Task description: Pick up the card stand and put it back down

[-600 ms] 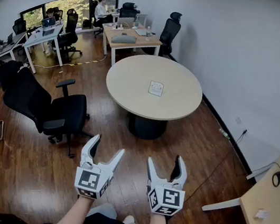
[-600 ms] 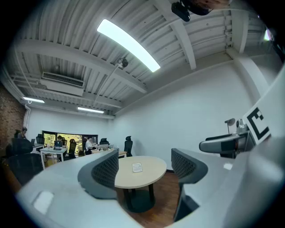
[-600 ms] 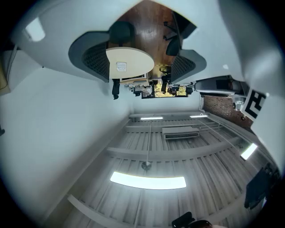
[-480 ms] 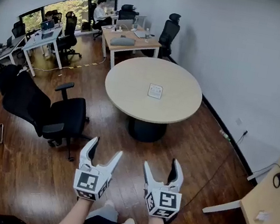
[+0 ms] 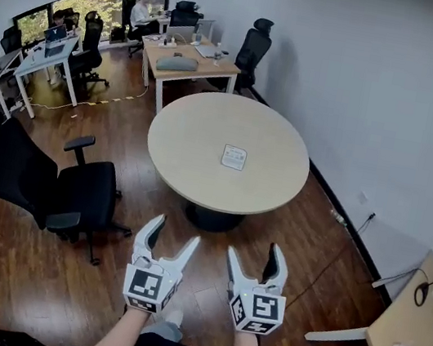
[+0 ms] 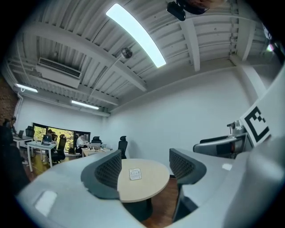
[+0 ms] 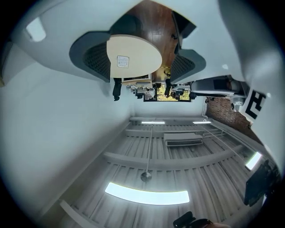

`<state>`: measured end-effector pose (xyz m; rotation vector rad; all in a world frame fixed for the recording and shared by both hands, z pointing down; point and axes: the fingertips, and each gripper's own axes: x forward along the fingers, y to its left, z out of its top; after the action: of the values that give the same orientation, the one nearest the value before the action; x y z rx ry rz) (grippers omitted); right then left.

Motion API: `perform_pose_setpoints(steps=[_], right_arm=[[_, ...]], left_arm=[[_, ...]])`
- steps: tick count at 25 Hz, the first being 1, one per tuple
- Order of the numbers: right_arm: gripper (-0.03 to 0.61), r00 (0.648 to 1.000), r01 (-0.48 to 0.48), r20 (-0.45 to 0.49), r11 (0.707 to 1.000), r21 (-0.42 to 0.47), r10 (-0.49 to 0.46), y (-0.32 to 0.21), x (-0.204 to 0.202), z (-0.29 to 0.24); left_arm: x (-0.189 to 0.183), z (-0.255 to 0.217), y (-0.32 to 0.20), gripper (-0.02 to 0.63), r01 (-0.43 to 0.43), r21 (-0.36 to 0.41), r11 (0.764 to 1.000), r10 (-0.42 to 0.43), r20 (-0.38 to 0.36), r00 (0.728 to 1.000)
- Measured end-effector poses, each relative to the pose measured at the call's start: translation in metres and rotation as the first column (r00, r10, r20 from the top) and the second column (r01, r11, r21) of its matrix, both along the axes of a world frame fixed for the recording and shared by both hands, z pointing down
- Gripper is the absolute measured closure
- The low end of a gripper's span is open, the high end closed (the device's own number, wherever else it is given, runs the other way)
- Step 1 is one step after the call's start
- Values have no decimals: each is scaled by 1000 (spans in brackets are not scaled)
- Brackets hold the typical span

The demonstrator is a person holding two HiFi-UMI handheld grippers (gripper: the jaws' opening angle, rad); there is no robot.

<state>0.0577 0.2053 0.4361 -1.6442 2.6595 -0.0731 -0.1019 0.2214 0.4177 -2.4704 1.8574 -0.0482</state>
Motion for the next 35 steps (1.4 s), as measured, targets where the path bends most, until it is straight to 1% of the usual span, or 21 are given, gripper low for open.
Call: perform_pose_setpoints(steps=[2, 4, 6, 9, 14, 19, 23, 27, 30, 33, 35], right_arm=[[160, 1000, 0, -18, 1000, 14, 1, -25, -17, -7], [160, 999, -4, -32, 1000, 17, 5, -42, -28, -11], [160, 999, -14, -43, 1000, 14, 14, -56, -34, -9], [160, 999, -28, -38, 1000, -13, 27, -82, -39, -2], [160, 998, -40, -39, 999, -29, 39, -127, -34, 2], [160, 999, -32, -12, 998, -46, 31, -189, -26, 10], [160, 1000, 13, 6, 998, -59, -13, -253, -24, 14], [160, 998, 62, -2, 997, -39, -63, -320, -19, 1], [164, 996, 85, -20, 996, -26, -86, -362, -12, -8], [173, 996, 93, 5, 995, -33, -93, -396, -1, -7], [178, 995, 103, 24, 994, -46, -102, -414, 4, -1]], left_arm=[[-17, 1, -27, 270, -9, 7, 1000, 9, 2, 1000], [-30, 0, -50, 270, -22, -5, 1000, 22, -16, 1000], [-38, -2, -70, 270, -32, -6, 999, 32, -33, 999], [-42, 1, -100, 272, -50, -10, 999, 50, -36, 998], [-38, 12, -146, 272, -64, -39, 997, 62, -53, 997], [-38, 22, -203, 272, -42, -56, 998, 40, -23, 999], [-35, 22, -261, 272, -9, -53, 999, 8, -21, 1000], [-25, 10, -322, 272, 27, -43, 999, -27, -16, 1000], [-10, 9, -362, 275, 12, -33, 999, -12, -5, 1000], [6, 6, -393, 275, -4, -15, 1000, 4, -8, 1000], [11, 3, -410, 275, 1, -4, 1000, -1, -15, 1000]])
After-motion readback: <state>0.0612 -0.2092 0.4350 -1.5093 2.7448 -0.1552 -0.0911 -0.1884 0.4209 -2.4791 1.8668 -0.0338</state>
